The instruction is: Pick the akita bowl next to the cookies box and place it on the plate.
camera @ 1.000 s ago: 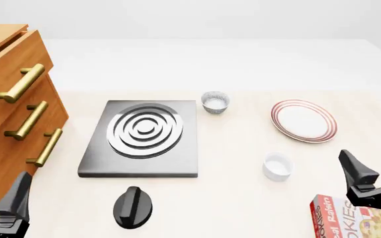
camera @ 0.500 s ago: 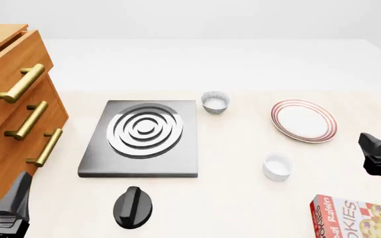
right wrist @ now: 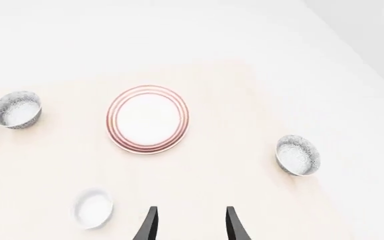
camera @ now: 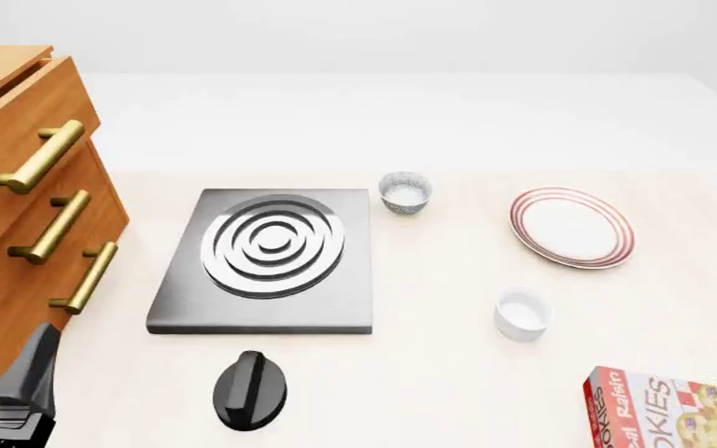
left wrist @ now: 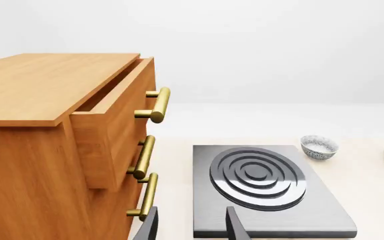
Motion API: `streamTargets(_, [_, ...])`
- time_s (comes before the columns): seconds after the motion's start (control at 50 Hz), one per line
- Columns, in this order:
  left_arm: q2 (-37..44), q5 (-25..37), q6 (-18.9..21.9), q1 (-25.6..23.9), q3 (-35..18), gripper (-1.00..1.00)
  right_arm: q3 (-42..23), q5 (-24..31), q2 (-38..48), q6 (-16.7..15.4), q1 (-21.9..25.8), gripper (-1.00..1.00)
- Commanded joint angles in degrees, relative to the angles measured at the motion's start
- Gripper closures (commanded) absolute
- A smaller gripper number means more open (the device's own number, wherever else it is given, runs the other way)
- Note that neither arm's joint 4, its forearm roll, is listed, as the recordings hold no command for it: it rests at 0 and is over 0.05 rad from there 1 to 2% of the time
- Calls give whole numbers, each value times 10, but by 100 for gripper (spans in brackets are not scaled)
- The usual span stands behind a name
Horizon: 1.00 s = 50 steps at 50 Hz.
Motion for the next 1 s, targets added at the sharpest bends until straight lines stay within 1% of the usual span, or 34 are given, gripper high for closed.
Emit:
streamTargets(0.02, [0,0,0,0,0,-100,-18,11,26,-9,-49,-100])
streamTargets(0.08, [0,0,0,0,0,-100,-26,14,34,-11,-71,-100])
streamTargets(0.14, [0,0,0,0,0,-100,-27,16,38,-26,-88,-100])
streamTargets(0.32, [0,0,0,0,0,-100,-55,27,60,-25,-131,-100])
streamTargets(0.38, [0,0,0,0,0,-100,-64,24,78,-32,-147,-100])
streamTargets(0.48, [0,0,0,0,0,-100,-86,33,93,-24,-161,-100])
streamTargets(0.58, [0,0,0,0,0,-100,-98,30,112,-25,-176,-100])
streamTargets(0.6, [0,0,0,0,0,-100,-104,30,120,-19,-181,-100])
streamTargets(0.68, [0,0,0,0,0,-100,-109,22,138,-15,-194,-100])
streamTargets(0.72, [0,0,0,0,0,-100,-112,14,151,-18,-204,-100])
streamTargets(0.76, [0,0,0,0,0,-100,-113,12,157,-15,-203,-100])
streamTargets(0.92, [0,0,0,0,0,-100,-160,17,211,-8,-231,-100])
streamTargets(1.0, [0,0,0,0,0,-100,-177,15,234,-14,-248,-100])
